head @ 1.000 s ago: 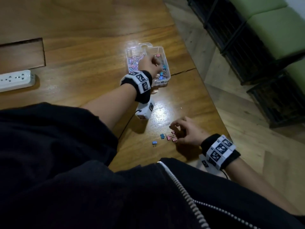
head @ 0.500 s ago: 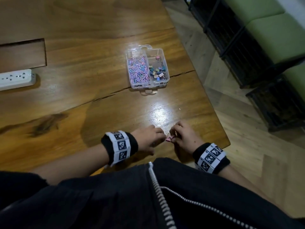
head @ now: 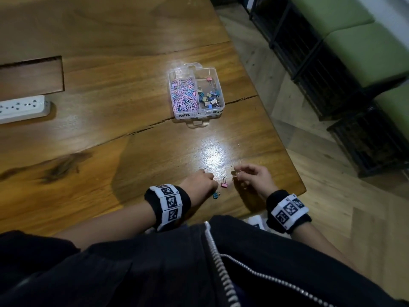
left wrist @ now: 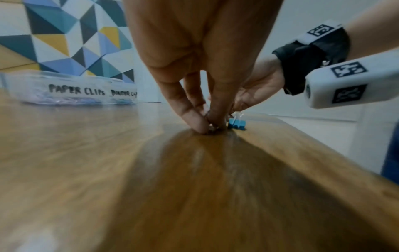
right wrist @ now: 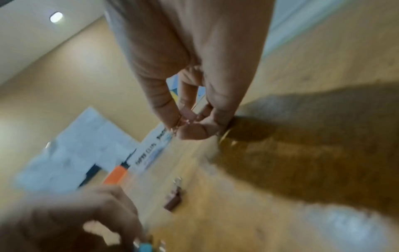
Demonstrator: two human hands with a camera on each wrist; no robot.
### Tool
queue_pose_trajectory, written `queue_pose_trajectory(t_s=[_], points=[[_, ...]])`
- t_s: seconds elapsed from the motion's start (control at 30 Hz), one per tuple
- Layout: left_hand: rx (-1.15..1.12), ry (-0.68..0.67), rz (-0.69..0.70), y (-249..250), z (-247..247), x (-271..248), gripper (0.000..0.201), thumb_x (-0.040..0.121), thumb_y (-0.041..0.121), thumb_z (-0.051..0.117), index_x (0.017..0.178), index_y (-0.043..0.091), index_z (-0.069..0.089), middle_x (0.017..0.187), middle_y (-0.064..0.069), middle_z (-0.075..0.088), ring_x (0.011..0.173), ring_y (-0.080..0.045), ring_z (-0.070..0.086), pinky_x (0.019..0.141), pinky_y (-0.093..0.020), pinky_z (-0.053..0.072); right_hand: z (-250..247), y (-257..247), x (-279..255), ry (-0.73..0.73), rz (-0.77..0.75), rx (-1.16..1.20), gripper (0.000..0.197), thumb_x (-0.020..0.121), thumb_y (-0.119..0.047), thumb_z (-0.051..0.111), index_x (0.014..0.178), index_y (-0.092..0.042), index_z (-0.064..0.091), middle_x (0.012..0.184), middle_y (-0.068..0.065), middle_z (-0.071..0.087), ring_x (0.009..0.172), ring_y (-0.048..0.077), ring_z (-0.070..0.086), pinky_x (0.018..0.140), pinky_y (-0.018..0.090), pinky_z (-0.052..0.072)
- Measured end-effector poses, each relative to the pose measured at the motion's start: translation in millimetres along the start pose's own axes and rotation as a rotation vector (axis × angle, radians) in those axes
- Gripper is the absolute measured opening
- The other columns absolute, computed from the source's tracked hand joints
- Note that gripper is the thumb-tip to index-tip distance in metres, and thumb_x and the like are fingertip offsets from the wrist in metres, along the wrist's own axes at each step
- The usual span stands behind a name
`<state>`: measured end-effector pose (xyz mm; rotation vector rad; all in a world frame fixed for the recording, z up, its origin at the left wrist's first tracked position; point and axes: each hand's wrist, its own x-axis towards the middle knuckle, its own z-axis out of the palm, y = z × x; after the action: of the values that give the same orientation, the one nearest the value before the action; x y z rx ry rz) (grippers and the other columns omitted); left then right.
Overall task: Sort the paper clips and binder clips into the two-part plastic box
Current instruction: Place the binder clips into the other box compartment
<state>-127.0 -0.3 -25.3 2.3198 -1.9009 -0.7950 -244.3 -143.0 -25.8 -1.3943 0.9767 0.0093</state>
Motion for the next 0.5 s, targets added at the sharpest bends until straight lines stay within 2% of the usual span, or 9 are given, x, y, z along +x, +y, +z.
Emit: queue_pose_trajectory(t_s=[0.1, 0.17, 0.23, 0.27, 0.3, 0.37, 0.43, 0.5], points=[[-0.22, 0.02, -0.117, -4.5, -5.3, 2.2, 0.018, 0.091, 0.014, 0.051, 0.104, 0.01, 0.063, 0.11, -0.006, 0.059, 0.104, -0.019, 0.054, 0.084, -0.025, 0.044, -9.7, -5.5, -1.0, -0.039, 0.109, 0.345, 0.016, 0.086, 0.003, 0.043, 0.083, -0.004, 0.056, 0.078, 0.008, 0.053, 0.062, 0.014, 0.052, 0.061, 0.027, 0.049], [-0.495, 0.055, -0.24, -9.7, -11.4, 4.2, 0.016, 0.088, 0.007, 0.055, 0.1, 0.008, 0.065, 0.107, -0.006, 0.064, 0.097, -0.016, 0.06, 0.083, -0.024, 0.049, -13.0, -5.3, -1.8, -0.056, 0.134, 0.594, 0.015, 0.085, 0.0, 0.038, 0.076, -0.005, 0.05, 0.074, 0.006, 0.048, 0.062, 0.014, 0.048, 0.058, 0.022, 0.047], [-0.79, 0.047, -0.355, -13.9, -16.9, 5.5, 0.014, 0.088, 0.003, 0.054, 0.092, 0.01, 0.065, 0.093, -0.005, 0.067, 0.077, -0.011, 0.062, 0.068, -0.018, 0.052, -12.8, -2.8, -2.6, -0.085, 0.147, 0.755, 0.012, 0.079, -0.009, 0.042, 0.068, -0.009, 0.044, 0.072, 0.005, 0.047, 0.064, 0.016, 0.048, 0.052, 0.018, 0.048], [-0.937, 0.009, -0.401, -14.2, -19.4, 5.8, 0.015, 0.089, 0.002, 0.052, 0.086, 0.012, 0.063, 0.084, -0.003, 0.066, 0.066, -0.011, 0.06, 0.058, -0.017, 0.052, -11.4, -1.9, -2.8, -0.11, 0.154, 0.762, 0.012, 0.078, -0.013, 0.044, 0.066, -0.01, 0.044, 0.071, 0.005, 0.047, 0.063, 0.016, 0.048, 0.051, 0.018, 0.048], [-1.069, -0.038, -0.436, -14.4, -21.7, 6.6, 0.019, 0.09, 0.001, 0.049, 0.081, 0.012, 0.061, 0.077, -0.003, 0.064, 0.06, -0.011, 0.057, 0.052, -0.017, 0.051, -9.1, -2.7, -3.7, -0.135, 0.164, 0.713, 0.015, 0.08, -0.013, 0.043, 0.066, -0.01, 0.044, 0.07, 0.005, 0.048, 0.061, 0.015, 0.05, 0.05, 0.017, 0.047], [-1.313, -0.081, -0.485, -16.1, -24.9, 10.1, 0.027, 0.092, -0.004, 0.04, 0.077, 0.011, 0.057, 0.072, -0.005, 0.059, 0.056, -0.012, 0.051, 0.047, -0.02, 0.045, -3.7, -3.7, -4.4, -0.163, 0.167, 0.512, 0.022, 0.089, -0.01, 0.037, 0.071, -0.008, 0.049, 0.072, 0.006, 0.05, 0.058, 0.012, 0.051, 0.052, 0.017, 0.046], [-1.552, -0.092, -0.535, -20.7, -25.9, 12.4, 0.031, 0.089, -0.005, 0.029, 0.072, 0.008, 0.052, 0.068, -0.008, 0.053, 0.053, -0.014, 0.043, 0.041, -0.019, 0.038, 3.2, -6.6, -7.6, -0.144, 0.17, 0.304, 0.02, 0.091, -0.009, 0.041, 0.077, -0.006, 0.054, 0.074, 0.006, 0.053, 0.06, 0.012, 0.051, 0.055, 0.02, 0.044], [-1.68, -0.128, -0.561, -27.5, -24.1, 12.6, 0.027, 0.085, 0.008, 0.031, 0.066, 0.011, 0.049, 0.063, -0.005, 0.047, 0.05, -0.014, 0.038, 0.039, -0.019, 0.033, 9.9, -4.8, -9.9, -0.101, 0.125, 0.063, 0.012, 0.088, -0.008, 0.05, 0.077, -0.011, 0.055, 0.073, 0.004, 0.055, 0.061, 0.012, 0.051, 0.054, 0.019, 0.044]])
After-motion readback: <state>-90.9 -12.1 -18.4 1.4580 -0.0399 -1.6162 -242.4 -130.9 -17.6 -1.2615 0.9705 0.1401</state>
